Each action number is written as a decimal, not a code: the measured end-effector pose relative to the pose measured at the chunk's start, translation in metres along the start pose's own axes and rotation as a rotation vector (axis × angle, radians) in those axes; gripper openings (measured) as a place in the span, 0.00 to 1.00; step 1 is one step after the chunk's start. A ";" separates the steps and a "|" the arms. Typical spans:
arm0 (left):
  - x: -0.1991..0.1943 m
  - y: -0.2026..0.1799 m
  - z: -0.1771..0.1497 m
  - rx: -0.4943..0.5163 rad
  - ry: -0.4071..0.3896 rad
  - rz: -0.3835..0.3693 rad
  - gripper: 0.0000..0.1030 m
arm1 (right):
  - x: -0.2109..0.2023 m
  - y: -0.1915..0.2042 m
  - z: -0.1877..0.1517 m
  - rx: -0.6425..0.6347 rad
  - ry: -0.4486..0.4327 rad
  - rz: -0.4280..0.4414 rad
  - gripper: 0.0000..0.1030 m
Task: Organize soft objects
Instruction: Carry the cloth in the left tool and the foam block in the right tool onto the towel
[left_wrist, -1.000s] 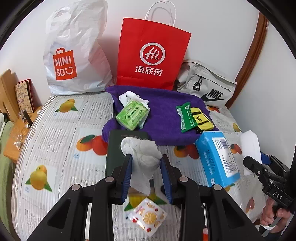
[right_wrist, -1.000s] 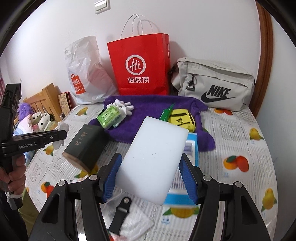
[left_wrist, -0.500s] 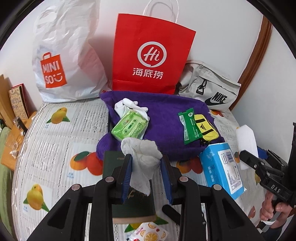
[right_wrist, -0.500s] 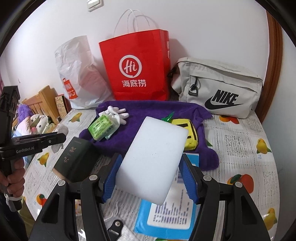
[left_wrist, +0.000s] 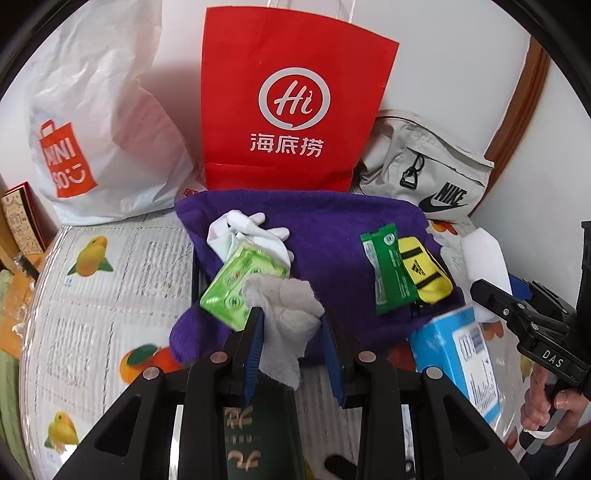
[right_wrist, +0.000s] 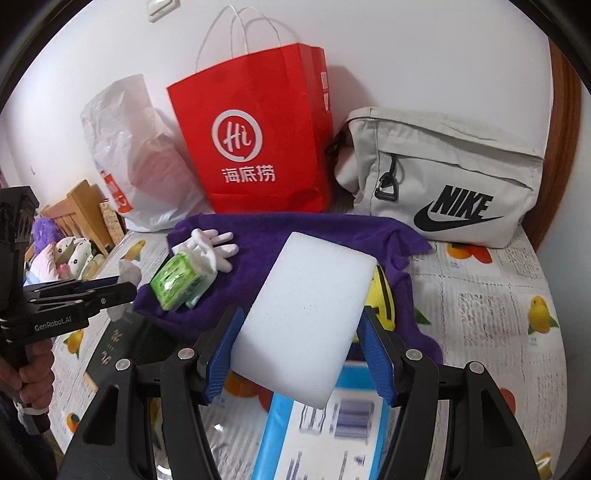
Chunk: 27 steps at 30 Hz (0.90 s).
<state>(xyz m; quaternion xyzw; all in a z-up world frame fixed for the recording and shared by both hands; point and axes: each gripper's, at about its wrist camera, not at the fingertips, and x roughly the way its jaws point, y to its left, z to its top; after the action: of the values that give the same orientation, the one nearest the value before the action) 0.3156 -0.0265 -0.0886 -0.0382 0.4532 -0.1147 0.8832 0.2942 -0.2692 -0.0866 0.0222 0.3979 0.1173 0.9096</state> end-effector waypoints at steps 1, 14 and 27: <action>0.004 0.000 0.003 -0.003 0.004 0.000 0.28 | 0.005 -0.001 0.004 -0.003 0.002 0.003 0.61; 0.059 -0.003 0.028 0.009 0.073 -0.002 0.28 | 0.061 -0.024 0.024 -0.014 0.086 -0.023 0.61; 0.096 -0.013 0.039 0.019 0.123 0.012 0.29 | 0.104 -0.035 0.019 0.011 0.199 0.021 0.61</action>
<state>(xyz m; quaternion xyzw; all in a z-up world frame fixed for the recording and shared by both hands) 0.3985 -0.0634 -0.1394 -0.0198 0.5058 -0.1158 0.8546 0.3836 -0.2785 -0.1530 0.0196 0.4868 0.1262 0.8641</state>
